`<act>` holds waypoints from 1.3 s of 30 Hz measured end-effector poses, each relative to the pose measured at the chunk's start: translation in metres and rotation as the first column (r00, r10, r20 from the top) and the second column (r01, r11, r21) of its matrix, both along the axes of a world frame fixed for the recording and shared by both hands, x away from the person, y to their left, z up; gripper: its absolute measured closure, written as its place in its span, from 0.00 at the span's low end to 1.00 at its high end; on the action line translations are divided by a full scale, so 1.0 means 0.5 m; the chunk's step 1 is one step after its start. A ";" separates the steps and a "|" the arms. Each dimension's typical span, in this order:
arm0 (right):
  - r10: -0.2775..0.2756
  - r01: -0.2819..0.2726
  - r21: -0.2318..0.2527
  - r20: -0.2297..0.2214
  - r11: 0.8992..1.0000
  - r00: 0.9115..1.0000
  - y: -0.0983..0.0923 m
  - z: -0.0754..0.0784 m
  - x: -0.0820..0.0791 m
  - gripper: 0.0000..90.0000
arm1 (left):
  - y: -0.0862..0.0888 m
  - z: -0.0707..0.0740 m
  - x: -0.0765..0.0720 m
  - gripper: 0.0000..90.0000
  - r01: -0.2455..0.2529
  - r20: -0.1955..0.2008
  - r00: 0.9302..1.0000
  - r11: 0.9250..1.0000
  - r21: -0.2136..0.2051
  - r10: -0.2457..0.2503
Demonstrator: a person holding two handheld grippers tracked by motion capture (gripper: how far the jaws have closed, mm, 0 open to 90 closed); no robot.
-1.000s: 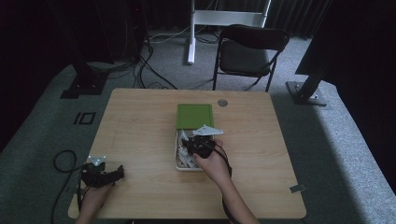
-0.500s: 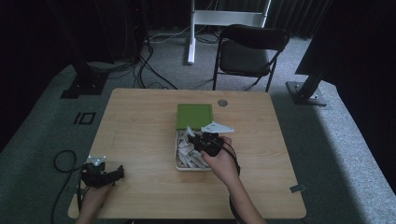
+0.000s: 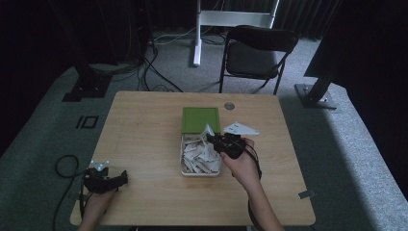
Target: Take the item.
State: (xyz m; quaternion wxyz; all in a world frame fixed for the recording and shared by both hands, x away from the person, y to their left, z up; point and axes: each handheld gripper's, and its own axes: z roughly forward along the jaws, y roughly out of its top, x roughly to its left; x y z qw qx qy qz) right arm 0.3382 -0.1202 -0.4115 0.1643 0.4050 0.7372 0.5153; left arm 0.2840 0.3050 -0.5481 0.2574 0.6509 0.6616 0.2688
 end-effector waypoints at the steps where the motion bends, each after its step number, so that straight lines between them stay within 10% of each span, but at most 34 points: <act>1: 0.000 0.000 0.000 0.000 1.000 1.000 0.000 0.000 0.000 0.91 | 0.000 0.000 0.000 0.02 0.000 0.000 1.000 1.000 0.000 0.000; 20: -0.118 0.118 0.018 0.043 0.993 0.992 -0.106 0.012 0.009 0.91 | 0.000 0.000 0.000 0.02 0.000 0.000 1.000 1.000 0.001 0.000; 39: -0.241 0.241 0.001 0.035 0.970 0.970 -0.179 -0.061 0.042 0.90 | 0.000 0.000 0.000 0.02 0.000 0.000 1.000 1.000 0.000 0.000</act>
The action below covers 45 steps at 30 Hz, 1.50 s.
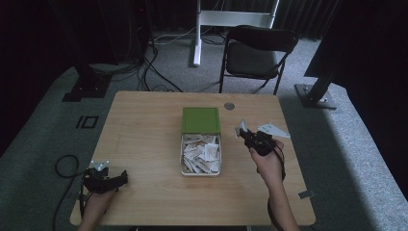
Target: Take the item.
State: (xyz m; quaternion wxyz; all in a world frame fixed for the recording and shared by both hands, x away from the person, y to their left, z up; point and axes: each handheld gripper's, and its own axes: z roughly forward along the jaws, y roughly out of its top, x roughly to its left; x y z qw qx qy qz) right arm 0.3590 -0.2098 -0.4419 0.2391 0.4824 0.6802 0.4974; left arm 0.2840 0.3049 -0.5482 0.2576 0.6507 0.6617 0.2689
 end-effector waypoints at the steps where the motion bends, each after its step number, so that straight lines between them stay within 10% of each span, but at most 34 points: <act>1: -0.008 0.008 -0.005 0.001 1.000 1.000 -0.002 -0.006 0.003 0.90 | 0.000 0.000 0.000 0.02 0.000 0.000 1.000 1.000 0.000 0.000; 45: -0.127 0.126 -0.023 -0.143 0.992 0.981 -0.058 -0.168 0.101 0.90 | 0.000 0.000 0.000 0.02 0.000 0.000 1.000 1.000 0.000 0.000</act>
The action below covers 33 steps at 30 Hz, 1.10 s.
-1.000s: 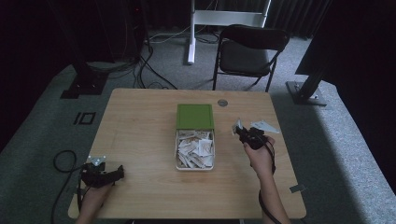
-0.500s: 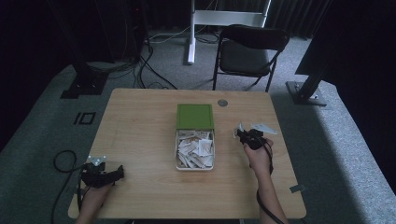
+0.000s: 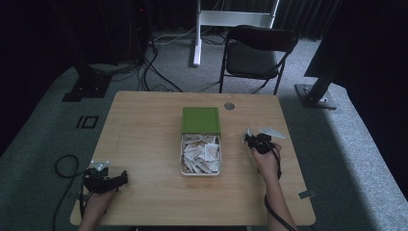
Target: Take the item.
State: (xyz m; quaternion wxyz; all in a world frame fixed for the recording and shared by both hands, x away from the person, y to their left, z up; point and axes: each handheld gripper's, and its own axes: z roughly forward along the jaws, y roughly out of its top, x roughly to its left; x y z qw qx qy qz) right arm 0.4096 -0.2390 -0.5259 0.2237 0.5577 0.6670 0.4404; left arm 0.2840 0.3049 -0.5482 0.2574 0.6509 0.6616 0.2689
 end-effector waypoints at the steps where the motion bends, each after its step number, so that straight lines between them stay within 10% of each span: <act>1: -0.002 0.002 -0.002 0.000 1.000 1.000 0.000 0.000 0.001 0.90 | 0.000 0.000 0.000 0.02 0.000 0.000 1.000 1.000 0.000 0.000; 17: -0.054 0.054 0.009 -0.039 0.998 0.998 -0.033 -0.010 0.016 0.79 | 0.000 0.000 0.000 0.02 0.000 0.000 1.000 1.000 0.000 0.000; 33: -0.105 0.103 -0.031 -0.057 0.994 0.993 -0.083 -0.017 0.013 0.33 | 0.000 0.000 0.000 0.02 0.000 0.000 1.000 1.000 0.000 0.000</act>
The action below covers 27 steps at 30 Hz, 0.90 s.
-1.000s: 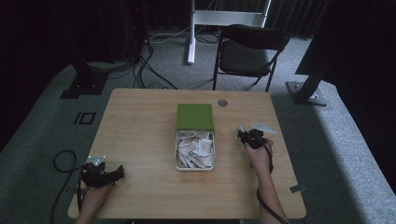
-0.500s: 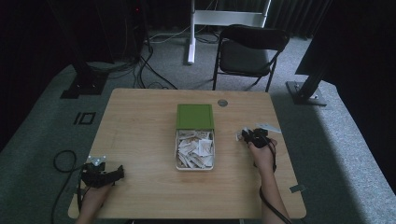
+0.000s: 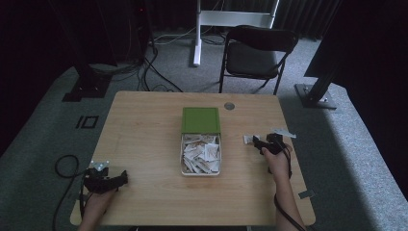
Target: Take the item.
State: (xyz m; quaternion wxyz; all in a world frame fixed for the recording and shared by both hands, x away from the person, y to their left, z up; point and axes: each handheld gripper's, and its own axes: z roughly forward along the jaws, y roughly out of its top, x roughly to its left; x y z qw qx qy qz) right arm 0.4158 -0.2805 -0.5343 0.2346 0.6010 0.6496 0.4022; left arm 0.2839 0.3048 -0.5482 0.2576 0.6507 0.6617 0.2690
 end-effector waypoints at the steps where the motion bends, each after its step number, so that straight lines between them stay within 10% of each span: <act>1: 0.000 0.000 -0.004 0.004 1.000 1.000 -0.002 0.000 -0.002 0.32 | 0.000 0.000 0.000 0.02 0.000 0.000 1.000 1.000 0.000 0.000; 27: 0.097 -0.098 -0.061 -0.013 0.993 0.995 -0.023 -0.019 -0.104 0.20 | 0.000 0.000 0.000 0.02 0.000 -0.001 1.000 1.000 0.000 0.000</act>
